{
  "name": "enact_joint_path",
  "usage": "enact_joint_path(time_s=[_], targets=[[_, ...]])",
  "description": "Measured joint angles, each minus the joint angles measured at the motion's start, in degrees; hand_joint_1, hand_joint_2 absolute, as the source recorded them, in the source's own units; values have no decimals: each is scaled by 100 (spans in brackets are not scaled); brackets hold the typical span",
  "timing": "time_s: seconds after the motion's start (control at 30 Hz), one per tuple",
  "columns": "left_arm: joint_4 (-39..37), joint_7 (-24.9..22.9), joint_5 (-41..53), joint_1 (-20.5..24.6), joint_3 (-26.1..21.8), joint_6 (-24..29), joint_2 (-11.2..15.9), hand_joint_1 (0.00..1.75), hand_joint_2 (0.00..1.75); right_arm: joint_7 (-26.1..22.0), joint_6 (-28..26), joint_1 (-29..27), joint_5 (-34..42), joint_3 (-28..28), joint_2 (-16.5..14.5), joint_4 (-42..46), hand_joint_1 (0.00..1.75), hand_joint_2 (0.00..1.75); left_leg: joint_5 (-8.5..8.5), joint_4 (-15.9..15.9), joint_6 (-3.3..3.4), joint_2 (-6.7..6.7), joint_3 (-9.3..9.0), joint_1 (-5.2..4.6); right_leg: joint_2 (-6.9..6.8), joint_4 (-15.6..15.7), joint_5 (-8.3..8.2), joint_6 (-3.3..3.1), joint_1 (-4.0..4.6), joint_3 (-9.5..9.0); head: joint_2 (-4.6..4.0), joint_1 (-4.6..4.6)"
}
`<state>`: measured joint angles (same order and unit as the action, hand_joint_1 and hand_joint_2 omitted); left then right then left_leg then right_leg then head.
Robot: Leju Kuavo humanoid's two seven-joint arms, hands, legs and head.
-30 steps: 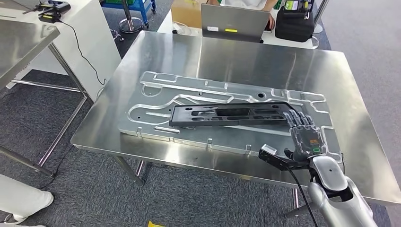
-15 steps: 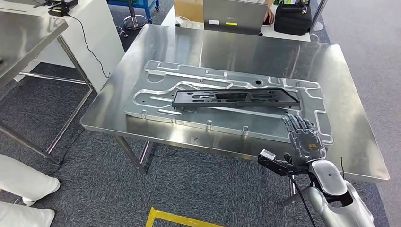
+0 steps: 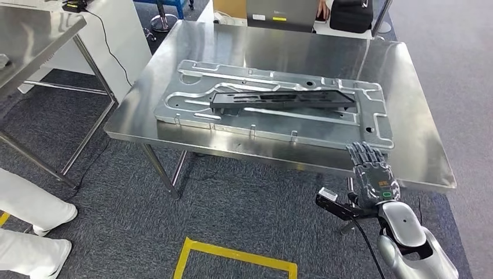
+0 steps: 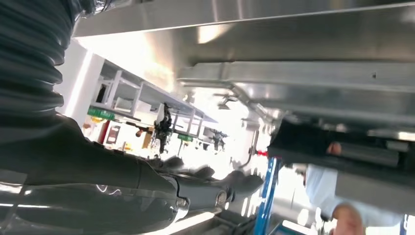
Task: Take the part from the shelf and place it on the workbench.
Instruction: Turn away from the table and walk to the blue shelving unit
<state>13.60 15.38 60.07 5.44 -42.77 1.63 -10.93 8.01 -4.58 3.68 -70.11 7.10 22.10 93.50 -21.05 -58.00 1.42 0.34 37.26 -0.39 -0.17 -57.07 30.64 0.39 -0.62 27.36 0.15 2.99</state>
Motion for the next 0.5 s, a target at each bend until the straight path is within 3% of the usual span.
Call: enact_joint_path(time_s=[0.03, 0.07, 0.17, 0.2, 0.23, 0.27, 0.33, 0.4, 0.43, 0.47, 0.5], targets=[[0, -2, -5, -6, -3, 10, 1, 0, 0, -20, -102, -41, -13, 11, -65, 40, 0, 175, -52, -35, -39, -6, 28, 11, -12, 9, -61, -53, -5, 44, 0, -1], [0, -6, -9, -13, -5, 17, 1, 0, 0, -34, -184, -85, -26, 29, -138, 85, 0, 175, -218, -150, -78, -13, 77, 19, -24, 23, -131, -108, -17, 102, 0, 0], [0, -13, -12, -19, -7, 22, 0, 0, 0, -42, -279, -191, -44, 77, -297, 182, 0, 175, -1083, -1079, -178, -23, 335, 50, -43, 17, -348, -187, -18, 362, 0, -2], [0, -13, -13, -19, -7, 23, 0, 0, 0, -41, -284, -220, -44, 84, -330, 199, 0, 175, -1232, -1427, -199, -23, 386, 57, -46, 5, -421, -186, -12, 467, 0, -3], [0, -13, -15, -20, -7, 23, -1, 0, 0, -40, -286, -242, -44, 91, -360, 212, 0, 175, -1238, -1645, -209, -22, 363, 61, -48, -11, -493, -180, -8, 576, 0, -3], [0, -13, -19, -20, -7, 23, -1, 0, 0, -40, -285, -258, -44, 98, -384, 222, 0, 175, -1129, -1678, -206, -22, 249, 62, -50, -28, -562, -171, -4, 684, 0, -3], [1, -13, -25, -12, -7, 23, -1, 0, 0, -42, -287, -275, -44, 108, -415, 250, 0, 175, -869, -1139, -155, -27, -287, 56, -49, -66, -686, -146, 1, 863, 0, -3], [4, -8, -38, 7, -7, 27, 3, 0, 0, -60, -341, -299, -28, 107, -448, 300, 0, 175, -934, -235, -66, -36, -972, 25, -49, -100, -792, -99, 16, 962, 0, -2], [5, -2, -51, 15, -9, 30, 4, 0, 0, -87, -418, -333, -3, 105, -482, 333, 0, 175, -1012, 76, -23, -40, -1182, 6, -53, -99, -847, -68, 16, 980, 0, -2], [5, 7, -74, 16, -13, 35, 5, 0, 0, -128, -550, -395, 50, 102, -542, 376, 0, 175, -1052, 244, 17, -42, -1272, -12, -60, -82, -904, -30, 15, 986, 0, -1], [3, 16, -103, 7, -22, 43, 1, 0, 0, -183, -739, -490, 139, 101, -627, 427, 0, 175, -1017, 288, 60, -44, -1249, -8, -67, -54, -962, 8, 15, 990, 0, 0]])
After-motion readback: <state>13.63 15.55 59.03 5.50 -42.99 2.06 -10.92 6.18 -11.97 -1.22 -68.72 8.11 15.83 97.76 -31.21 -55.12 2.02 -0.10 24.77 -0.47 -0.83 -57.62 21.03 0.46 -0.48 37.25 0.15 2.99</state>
